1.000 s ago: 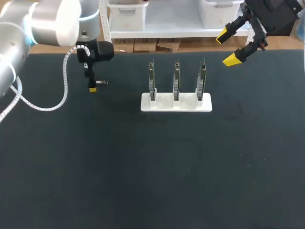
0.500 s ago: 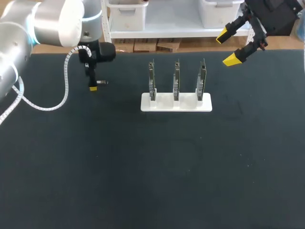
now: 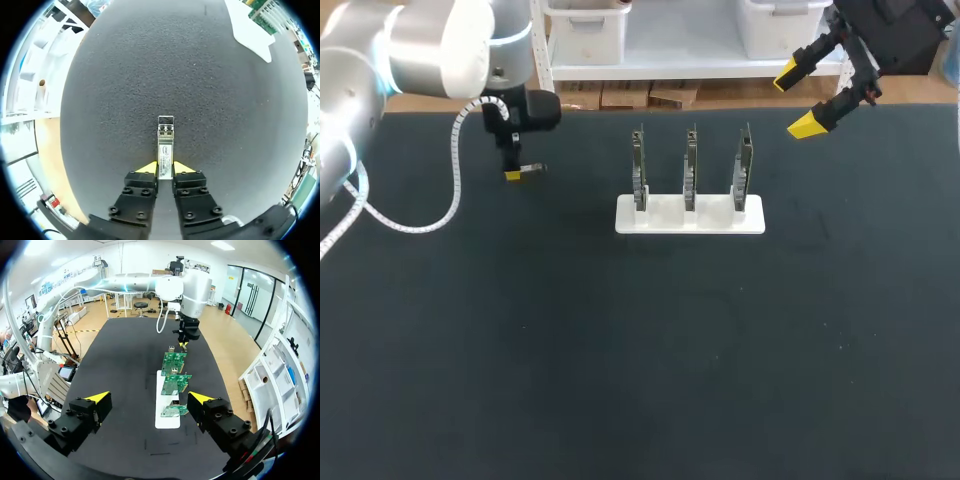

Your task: Pick up the optical module with the left hand, and insert it into the network port with the right hand.

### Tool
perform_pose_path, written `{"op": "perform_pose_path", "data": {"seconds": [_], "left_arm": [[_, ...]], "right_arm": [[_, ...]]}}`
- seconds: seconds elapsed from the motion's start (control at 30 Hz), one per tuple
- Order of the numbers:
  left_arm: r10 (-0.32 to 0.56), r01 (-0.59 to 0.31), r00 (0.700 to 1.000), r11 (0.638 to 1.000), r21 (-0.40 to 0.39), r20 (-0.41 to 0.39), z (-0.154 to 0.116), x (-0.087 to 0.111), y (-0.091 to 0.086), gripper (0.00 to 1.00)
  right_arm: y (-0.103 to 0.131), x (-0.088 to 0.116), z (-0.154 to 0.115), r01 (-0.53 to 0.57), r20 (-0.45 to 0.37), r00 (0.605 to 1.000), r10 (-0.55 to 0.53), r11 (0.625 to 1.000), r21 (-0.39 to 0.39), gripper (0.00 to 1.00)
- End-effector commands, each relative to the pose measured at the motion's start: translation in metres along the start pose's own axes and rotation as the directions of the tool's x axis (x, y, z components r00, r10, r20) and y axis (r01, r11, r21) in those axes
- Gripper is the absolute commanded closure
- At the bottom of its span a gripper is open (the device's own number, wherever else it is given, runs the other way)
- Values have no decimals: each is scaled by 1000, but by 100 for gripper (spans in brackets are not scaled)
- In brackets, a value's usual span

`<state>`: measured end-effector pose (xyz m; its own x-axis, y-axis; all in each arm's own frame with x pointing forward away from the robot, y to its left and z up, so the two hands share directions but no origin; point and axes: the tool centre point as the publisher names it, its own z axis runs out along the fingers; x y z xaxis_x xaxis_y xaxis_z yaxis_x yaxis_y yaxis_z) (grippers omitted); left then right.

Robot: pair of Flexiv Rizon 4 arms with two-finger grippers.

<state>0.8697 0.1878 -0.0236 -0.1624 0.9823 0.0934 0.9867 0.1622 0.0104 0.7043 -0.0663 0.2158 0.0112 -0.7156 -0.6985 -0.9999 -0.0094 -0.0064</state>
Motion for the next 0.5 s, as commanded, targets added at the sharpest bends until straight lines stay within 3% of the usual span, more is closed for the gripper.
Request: {"op": "perform_pose_path", "data": {"seconds": [0.03,0.5], "left_arm": [[8,-6,1000,942,335,-5,5,-6,8,100],[5,-19,999,958,286,48,-25,0,-14,100]], "right_arm": [[0,0,0,-1,0,1000,1,1000,1,0],[0,0,0,-1,0,1000,1,1000,1,0]]}}
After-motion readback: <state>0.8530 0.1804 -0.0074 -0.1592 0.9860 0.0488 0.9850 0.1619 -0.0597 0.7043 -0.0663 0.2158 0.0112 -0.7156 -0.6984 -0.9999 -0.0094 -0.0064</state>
